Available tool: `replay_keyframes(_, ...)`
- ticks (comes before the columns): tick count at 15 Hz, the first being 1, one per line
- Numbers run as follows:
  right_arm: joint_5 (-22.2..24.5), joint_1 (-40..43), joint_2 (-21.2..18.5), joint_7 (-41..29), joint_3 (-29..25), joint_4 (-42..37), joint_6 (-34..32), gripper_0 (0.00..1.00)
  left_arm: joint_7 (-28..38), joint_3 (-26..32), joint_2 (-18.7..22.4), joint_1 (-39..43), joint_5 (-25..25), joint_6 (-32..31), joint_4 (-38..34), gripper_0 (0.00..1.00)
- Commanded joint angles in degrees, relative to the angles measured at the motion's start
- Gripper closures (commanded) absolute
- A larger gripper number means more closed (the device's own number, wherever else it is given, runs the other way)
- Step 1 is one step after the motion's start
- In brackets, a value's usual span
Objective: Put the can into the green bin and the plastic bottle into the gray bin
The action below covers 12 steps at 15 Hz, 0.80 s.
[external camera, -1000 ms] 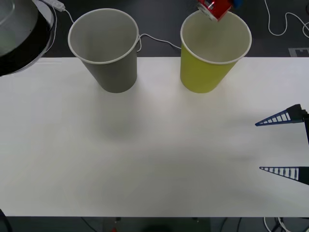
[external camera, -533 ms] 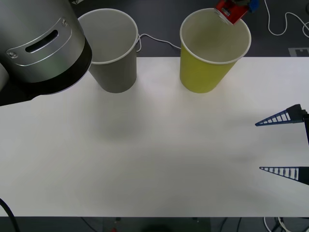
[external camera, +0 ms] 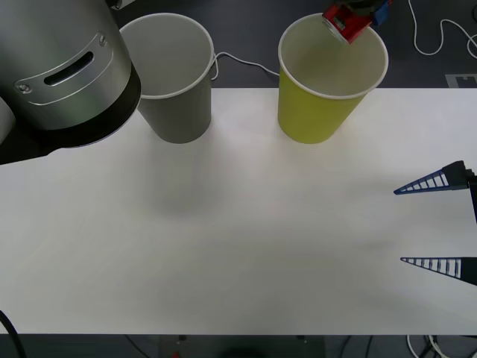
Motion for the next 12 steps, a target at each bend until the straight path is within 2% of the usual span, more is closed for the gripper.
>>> replay_keyframes(1, 0.00, 0.00, 0.00, 0.00, 0.00, 0.00, 0.00, 0.00, -0.95, 0.00, 0.06, 0.02, 0.02, -1.43, 0.34, 0.00)
replay_keyframes(5, 0.00, 0.00, 0.00, 0.00, 0.00, 0.00, 0.00, 0.00, -2.45, 0.09, 2.00, 0.02, 2.22, -3.37, -0.80, 0.00)
replay_keyframes(10, 0.00, 0.00, 0.00, 0.00, 0.00, 0.00, 0.00, 0.00, -8.51, 0.26, 12.81, 0.02, 14.17, -8.99, -7.66, 0.00)
replay_keyframes(12, 0.00, 0.00, 0.00, 0.00, 0.00, 0.00, 0.00, 0.00, -9.83, 1.23, 19.22, 1.69, 19.36, -12.68, -11.88, 0.00)
